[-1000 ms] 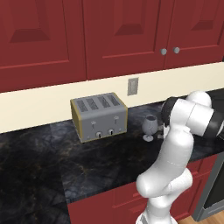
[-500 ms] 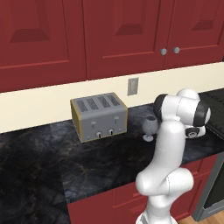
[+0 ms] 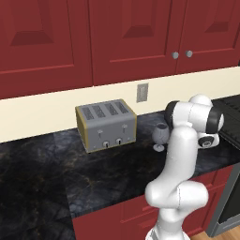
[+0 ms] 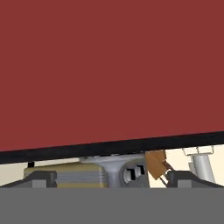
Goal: Retrieve the wine glasses from the counter and place one next to each plate.
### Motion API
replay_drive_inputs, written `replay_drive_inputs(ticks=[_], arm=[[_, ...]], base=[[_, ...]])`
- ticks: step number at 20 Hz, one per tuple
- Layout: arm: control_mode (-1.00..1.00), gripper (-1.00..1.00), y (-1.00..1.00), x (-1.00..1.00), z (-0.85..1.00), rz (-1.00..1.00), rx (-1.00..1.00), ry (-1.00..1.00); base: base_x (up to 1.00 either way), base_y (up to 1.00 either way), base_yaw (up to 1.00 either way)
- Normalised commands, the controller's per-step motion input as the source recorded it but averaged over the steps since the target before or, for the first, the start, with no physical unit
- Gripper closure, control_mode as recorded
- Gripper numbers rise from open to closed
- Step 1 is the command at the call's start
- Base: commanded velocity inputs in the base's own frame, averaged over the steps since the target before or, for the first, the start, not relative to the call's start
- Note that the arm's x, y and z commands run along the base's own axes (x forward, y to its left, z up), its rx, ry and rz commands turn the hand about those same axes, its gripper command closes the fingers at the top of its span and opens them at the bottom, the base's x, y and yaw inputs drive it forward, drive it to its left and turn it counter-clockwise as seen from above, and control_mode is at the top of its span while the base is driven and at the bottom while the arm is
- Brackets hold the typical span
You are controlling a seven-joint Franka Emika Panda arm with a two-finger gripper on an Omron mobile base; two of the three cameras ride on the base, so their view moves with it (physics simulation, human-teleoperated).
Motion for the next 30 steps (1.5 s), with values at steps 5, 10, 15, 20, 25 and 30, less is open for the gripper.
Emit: replay_drive_inputs(ticks=[5, 10, 15, 20, 25, 30], arm=[[-1.0, -1.0, 0.31, 0.0, 0.0, 0.0, 0.0, -0.03], [-1.0, -1.0, 0.2, 0.0, 0.0, 0.0, 0.0, 0.0], [-1.0, -1.0, 0.17, 0.03, 0.0, 0.0, 0.0, 0.0], [-1.0, -1.0, 0.21, 0.24, 0.0, 0.0, 0.0, 0.0], [-1.0, -1.0, 0.23, 0.3, 0.0, -0.03, 0.0, 0.0], [-1.0, 1.0, 0.16, 0.24, -0.03, -0.04, 0.0, 0.0]], base=[[0.0, 0.0, 0.0], [0.0, 0.0, 0.0], [0.0, 0.0, 0.0], [0.0, 0.0, 0.0], [0.0, 0.0, 0.0], [0.0, 0.0, 0.0]])
